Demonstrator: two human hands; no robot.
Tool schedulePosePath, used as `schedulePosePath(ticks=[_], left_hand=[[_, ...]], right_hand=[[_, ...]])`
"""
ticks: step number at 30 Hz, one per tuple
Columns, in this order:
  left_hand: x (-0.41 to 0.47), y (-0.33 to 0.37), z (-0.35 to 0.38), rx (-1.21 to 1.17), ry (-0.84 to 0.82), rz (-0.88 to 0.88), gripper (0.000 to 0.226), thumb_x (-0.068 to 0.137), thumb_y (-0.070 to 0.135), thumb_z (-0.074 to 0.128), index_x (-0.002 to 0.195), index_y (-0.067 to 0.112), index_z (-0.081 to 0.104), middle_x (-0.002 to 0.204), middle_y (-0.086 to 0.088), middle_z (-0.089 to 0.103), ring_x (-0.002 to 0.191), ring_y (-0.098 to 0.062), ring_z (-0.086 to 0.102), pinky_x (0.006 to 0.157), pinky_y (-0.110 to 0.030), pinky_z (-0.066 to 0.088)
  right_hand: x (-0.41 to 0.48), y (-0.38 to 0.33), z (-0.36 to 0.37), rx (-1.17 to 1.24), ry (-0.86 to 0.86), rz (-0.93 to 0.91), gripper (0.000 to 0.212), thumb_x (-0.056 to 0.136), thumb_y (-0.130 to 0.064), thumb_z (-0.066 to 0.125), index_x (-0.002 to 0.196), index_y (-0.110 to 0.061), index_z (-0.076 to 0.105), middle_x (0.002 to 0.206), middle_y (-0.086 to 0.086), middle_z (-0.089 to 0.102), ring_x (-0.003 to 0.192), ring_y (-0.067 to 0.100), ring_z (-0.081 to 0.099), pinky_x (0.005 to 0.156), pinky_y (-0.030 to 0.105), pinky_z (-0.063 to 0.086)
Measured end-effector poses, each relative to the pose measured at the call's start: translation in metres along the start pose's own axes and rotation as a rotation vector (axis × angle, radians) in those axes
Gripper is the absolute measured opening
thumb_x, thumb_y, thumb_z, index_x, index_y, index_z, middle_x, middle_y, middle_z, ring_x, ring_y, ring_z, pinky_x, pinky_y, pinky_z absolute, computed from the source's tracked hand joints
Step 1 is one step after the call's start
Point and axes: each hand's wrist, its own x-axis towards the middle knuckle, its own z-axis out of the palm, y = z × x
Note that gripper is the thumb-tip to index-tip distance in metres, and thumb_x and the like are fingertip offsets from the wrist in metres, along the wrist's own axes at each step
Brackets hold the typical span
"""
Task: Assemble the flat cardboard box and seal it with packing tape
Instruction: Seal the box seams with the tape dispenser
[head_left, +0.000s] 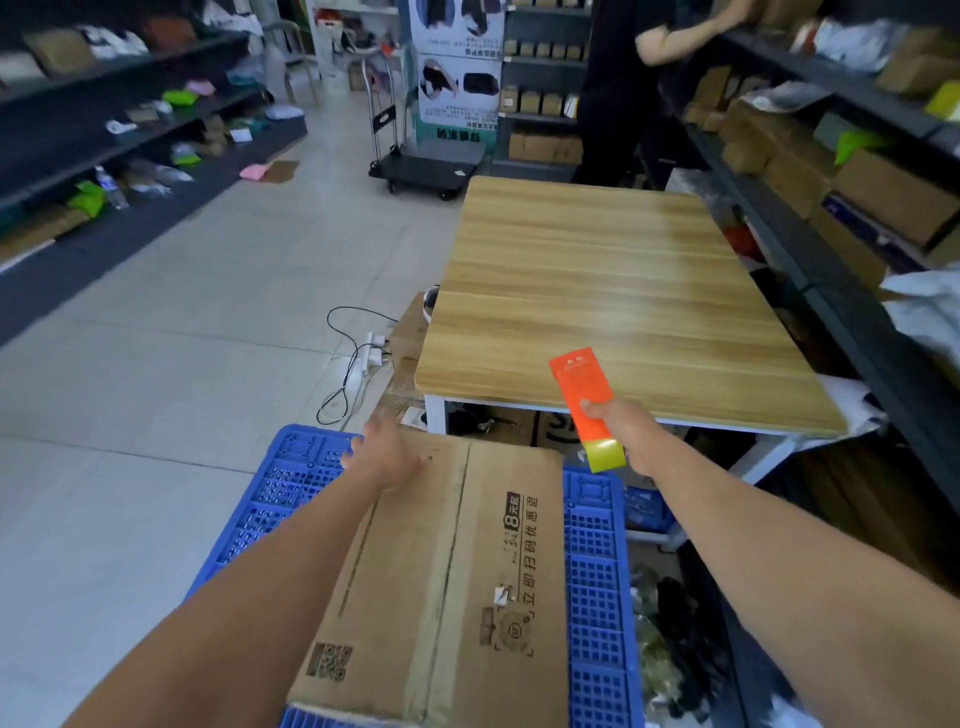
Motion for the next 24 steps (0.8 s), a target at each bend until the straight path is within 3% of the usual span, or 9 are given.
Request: schedulePosePath(ticks=[2, 5, 8, 10, 13, 15, 18, 24], left_hand=[[0.005, 0.004, 0.005, 0.037, -0.057, 0.133, 0.063, 0.072, 0.034, 0.048, 0.132, 0.017, 0.047, 0.134, -0.014, 0.049, 0.112, -0.032, 0.056, 0.096, -0.050, 0.047], [-0.018, 0.028, -0.013, -0.149, 0.007, 0.201, 0.038, 0.088, 0.022, 0.051, 0.124, 0.009, 0.058, 0.129, -0.009, 0.057, 0.115, -0.030, 0.057, 0.094, -0.035, 0.047], [-0.041, 0.050, -0.044, -0.409, 0.042, 0.269, 0.020, 0.094, 0.013, 0.046, 0.096, 0.008, 0.065, 0.093, -0.008, 0.060, 0.092, -0.027, 0.056, 0.078, -0.032, 0.042], [-0.053, 0.056, -0.064, -0.690, -0.049, 0.271, 0.019, 0.097, 0.016, 0.046, 0.102, 0.009, 0.062, 0.100, -0.007, 0.057, 0.088, -0.023, 0.055, 0.078, -0.033, 0.045], [-0.065, 0.055, -0.086, -0.968, -0.291, 0.208, 0.030, 0.098, 0.029, 0.049, 0.114, 0.006, 0.060, 0.114, -0.010, 0.062, 0.097, -0.025, 0.062, 0.084, -0.034, 0.051], [-0.074, 0.050, -0.096, -0.986, -0.436, 0.231, 0.035, 0.099, 0.035, 0.046, 0.108, 0.006, 0.063, 0.108, -0.009, 0.068, 0.099, -0.027, 0.066, 0.090, -0.037, 0.053], [-0.093, 0.041, -0.100, -1.001, -0.621, 0.259, 0.031, 0.099, 0.032, 0.046, 0.102, 0.007, 0.063, 0.101, -0.011, 0.071, 0.089, -0.023, 0.069, 0.081, -0.033, 0.056], [-0.113, 0.017, -0.096, -1.057, -0.652, 0.221, 0.021, 0.098, 0.026, 0.050, 0.099, 0.007, 0.061, 0.094, -0.010, 0.068, 0.080, -0.019, 0.064, 0.071, -0.030, 0.056]], right_hand=[[-0.008, -0.007, -0.004, 0.030, 0.055, -0.071, 0.031, 0.093, -0.025, 0.060, 0.117, -0.005, 0.057, 0.104, 0.012, 0.063, 0.081, 0.025, 0.062, 0.066, 0.032, 0.049], [-0.027, -0.020, -0.012, 0.032, -0.004, -0.129, 0.039, 0.092, -0.024, 0.061, 0.123, -0.002, 0.056, 0.112, 0.012, 0.066, 0.099, 0.029, 0.064, 0.092, 0.043, 0.051], [-0.055, -0.035, -0.015, 0.082, -0.223, -0.151, 0.035, 0.095, -0.016, 0.054, 0.128, -0.004, 0.051, 0.108, 0.010, 0.064, 0.093, 0.025, 0.061, 0.080, 0.036, 0.051], [-0.073, -0.043, -0.014, 0.083, -0.365, -0.130, 0.036, 0.093, -0.016, 0.055, 0.128, -0.005, 0.050, 0.104, 0.007, 0.065, 0.090, 0.023, 0.061, 0.080, 0.035, 0.049], [-0.093, -0.051, -0.016, -0.007, -0.568, -0.098, 0.078, 0.057, -0.034, 0.088, 0.123, -0.007, 0.055, 0.103, 0.008, 0.069, 0.091, 0.023, 0.065, 0.085, 0.036, 0.049], [-0.105, -0.053, -0.014, -0.079, -0.678, -0.097, 0.095, 0.040, -0.037, 0.095, 0.121, -0.009, 0.055, 0.101, 0.009, 0.071, 0.091, 0.023, 0.067, 0.084, 0.035, 0.050], [-0.124, -0.053, -0.009, -0.115, -0.744, -0.094, 0.095, 0.043, -0.037, 0.094, 0.123, -0.007, 0.054, 0.101, 0.010, 0.070, 0.092, 0.023, 0.068, 0.082, 0.033, 0.053], [-0.148, -0.044, 0.002, -0.135, -0.821, -0.081, 0.089, 0.051, -0.034, 0.092, 0.125, -0.005, 0.052, 0.100, 0.010, 0.071, 0.093, 0.023, 0.068, 0.082, 0.032, 0.054]])
